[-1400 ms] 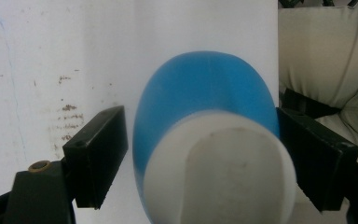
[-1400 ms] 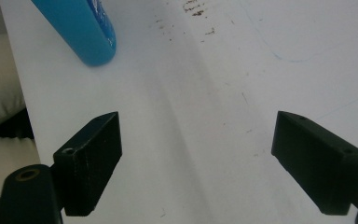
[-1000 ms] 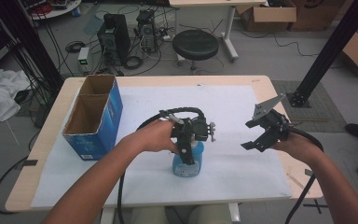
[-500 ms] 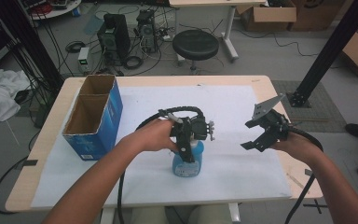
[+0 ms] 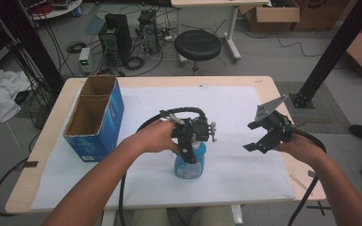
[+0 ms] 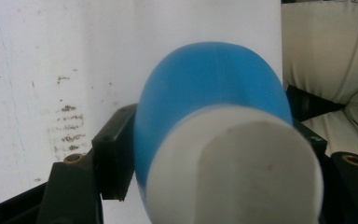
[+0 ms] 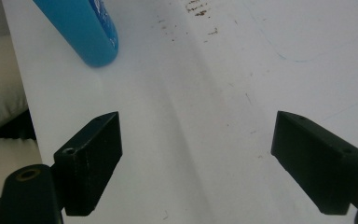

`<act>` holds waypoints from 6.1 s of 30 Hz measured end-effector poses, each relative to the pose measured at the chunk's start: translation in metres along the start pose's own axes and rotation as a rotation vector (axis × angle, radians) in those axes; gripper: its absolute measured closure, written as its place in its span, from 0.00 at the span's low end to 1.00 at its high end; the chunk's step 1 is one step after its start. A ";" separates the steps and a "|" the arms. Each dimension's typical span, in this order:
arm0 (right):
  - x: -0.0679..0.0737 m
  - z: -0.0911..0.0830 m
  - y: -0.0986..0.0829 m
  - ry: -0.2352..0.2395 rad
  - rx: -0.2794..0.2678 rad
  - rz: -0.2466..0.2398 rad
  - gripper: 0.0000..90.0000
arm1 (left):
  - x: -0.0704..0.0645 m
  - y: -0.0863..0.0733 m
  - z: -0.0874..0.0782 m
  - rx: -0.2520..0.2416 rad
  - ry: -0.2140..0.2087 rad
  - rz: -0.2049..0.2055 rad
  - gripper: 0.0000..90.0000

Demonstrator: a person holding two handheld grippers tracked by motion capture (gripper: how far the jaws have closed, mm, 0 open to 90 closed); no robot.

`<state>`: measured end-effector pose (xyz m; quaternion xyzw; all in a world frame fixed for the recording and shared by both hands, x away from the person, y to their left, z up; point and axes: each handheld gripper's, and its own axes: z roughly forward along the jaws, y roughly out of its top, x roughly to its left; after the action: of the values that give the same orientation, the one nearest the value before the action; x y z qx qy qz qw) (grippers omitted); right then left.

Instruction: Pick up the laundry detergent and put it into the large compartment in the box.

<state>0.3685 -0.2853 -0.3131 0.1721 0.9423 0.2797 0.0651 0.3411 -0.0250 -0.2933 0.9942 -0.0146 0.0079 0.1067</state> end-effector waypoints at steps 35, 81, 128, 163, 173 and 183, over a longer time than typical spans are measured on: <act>0.004 0.000 -0.001 0.018 0.001 0.005 0.18 | -0.004 -0.021 -0.045 -0.067 0.037 -0.196 0.42; 0.005 0.008 0.008 0.027 0.012 -0.017 0.18 | 0.034 -0.111 -0.194 -0.125 0.306 -0.925 0.42; -0.001 0.012 0.010 0.034 -0.006 -0.035 0.18 | 0.040 -0.210 -0.237 -0.099 0.464 -1.464 0.42; 0.001 0.009 0.002 0.024 0.012 -0.013 0.18 | 0.053 -0.252 -0.117 -0.077 0.447 -1.438 0.42; 0.000 0.011 -0.002 0.027 0.012 -0.005 0.18 | 0.054 -0.256 -0.094 -0.054 0.440 -1.430 0.42; 0.001 0.010 -0.003 0.027 0.027 0.001 0.18 | 0.056 -0.266 -0.072 -0.027 0.405 -1.433 0.42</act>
<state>0.3684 -0.2824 -0.3232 0.1695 0.9467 0.2692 0.0501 0.4046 0.2484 -0.2781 0.7378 0.6571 0.1193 0.0984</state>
